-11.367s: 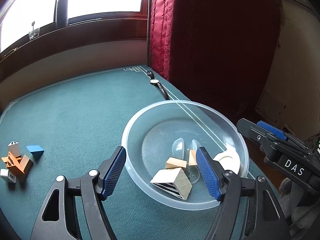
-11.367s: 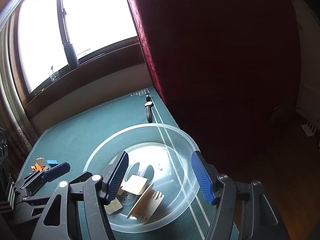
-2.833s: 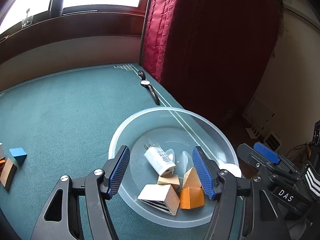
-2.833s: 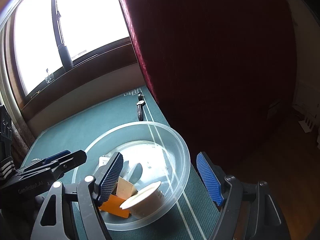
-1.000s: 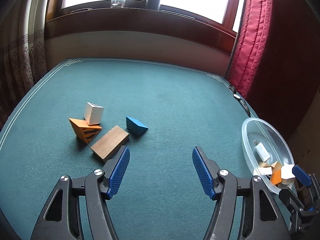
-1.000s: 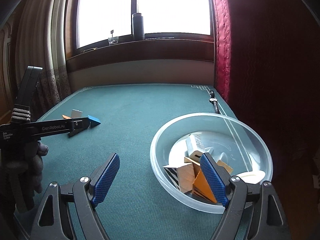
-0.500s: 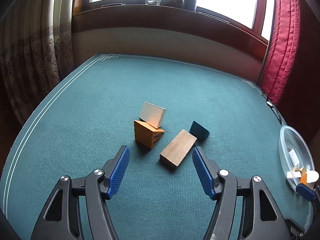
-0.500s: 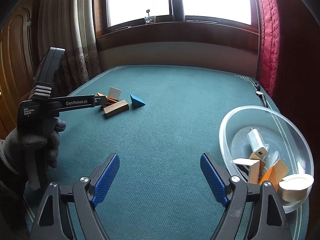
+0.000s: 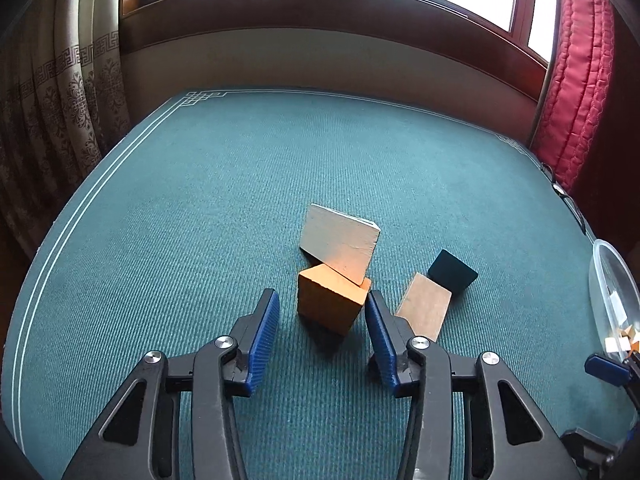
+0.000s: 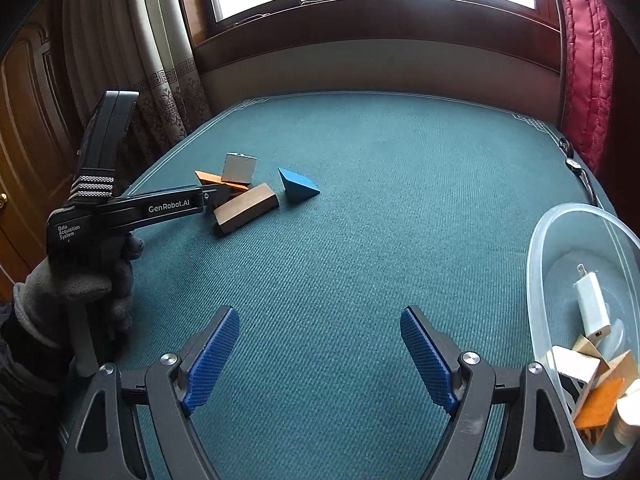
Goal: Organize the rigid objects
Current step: 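Grasp the orange cube with left tool while right tool approaches the blue wedge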
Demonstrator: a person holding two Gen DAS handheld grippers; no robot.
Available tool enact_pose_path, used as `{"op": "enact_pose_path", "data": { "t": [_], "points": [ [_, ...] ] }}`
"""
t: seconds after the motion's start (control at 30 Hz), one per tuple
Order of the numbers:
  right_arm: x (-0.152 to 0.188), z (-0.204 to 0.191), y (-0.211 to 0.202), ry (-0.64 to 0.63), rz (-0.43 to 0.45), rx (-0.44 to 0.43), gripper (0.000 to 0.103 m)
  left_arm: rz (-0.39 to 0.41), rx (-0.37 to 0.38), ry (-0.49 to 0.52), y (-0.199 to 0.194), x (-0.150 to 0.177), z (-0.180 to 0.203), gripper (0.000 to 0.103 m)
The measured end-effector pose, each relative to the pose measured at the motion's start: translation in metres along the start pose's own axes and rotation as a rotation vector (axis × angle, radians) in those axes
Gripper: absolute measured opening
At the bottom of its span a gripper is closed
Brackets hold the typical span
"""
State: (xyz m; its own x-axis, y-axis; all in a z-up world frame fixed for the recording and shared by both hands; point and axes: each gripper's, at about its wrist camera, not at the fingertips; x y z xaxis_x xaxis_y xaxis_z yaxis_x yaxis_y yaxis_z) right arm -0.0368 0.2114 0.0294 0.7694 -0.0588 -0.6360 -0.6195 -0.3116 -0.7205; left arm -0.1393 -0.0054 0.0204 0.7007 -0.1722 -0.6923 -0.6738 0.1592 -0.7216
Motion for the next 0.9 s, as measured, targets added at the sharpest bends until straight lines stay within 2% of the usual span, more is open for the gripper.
{"op": "enact_pose_path", "data": {
  "t": [0.17, 0.33, 0.43, 0.6, 0.7, 0.9],
  "points": [
    [-0.015, -0.002, 0.020, 0.030, -0.018, -0.001, 0.086, 0.001, 0.039, 0.014, 0.005, -0.006, 0.005, 0.041],
    [-0.031, -0.007, 0.041, 0.059, -0.031, -0.005, 0.085, 0.017, 0.070, -0.017, 0.003, -0.005, -0.002, 0.039],
    [-0.039, -0.012, 0.052, 0.077, -0.046, -0.019, 0.082, 0.037, 0.070, -0.033, -0.003, -0.003, -0.004, 0.039],
    [-0.049, -0.020, 0.068, 0.092, -0.064, -0.048, 0.074, 0.050, 0.018, -0.043, -0.012, 0.003, -0.008, 0.039],
    [-0.056, -0.024, 0.075, 0.099, -0.061, -0.060, 0.066, 0.062, -0.005, -0.075, -0.018, 0.004, -0.015, 0.039],
    [-0.068, -0.031, 0.089, 0.124, -0.070, -0.097, 0.059, 0.059, -0.029, -0.144, -0.022, 0.009, -0.030, 0.039]
  ]
}}
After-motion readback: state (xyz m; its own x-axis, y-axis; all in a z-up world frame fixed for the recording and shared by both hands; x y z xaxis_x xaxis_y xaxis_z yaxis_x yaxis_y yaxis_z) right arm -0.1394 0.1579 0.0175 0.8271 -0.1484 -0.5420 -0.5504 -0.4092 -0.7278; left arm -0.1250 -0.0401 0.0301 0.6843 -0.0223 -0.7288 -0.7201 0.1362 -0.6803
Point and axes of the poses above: each gripper's, at about its wrist camera, not at the fingertips, and y roughly the way its jaws point, z to its right, x to its underside, and after that the axes turned 11 degrees about y, right-handed
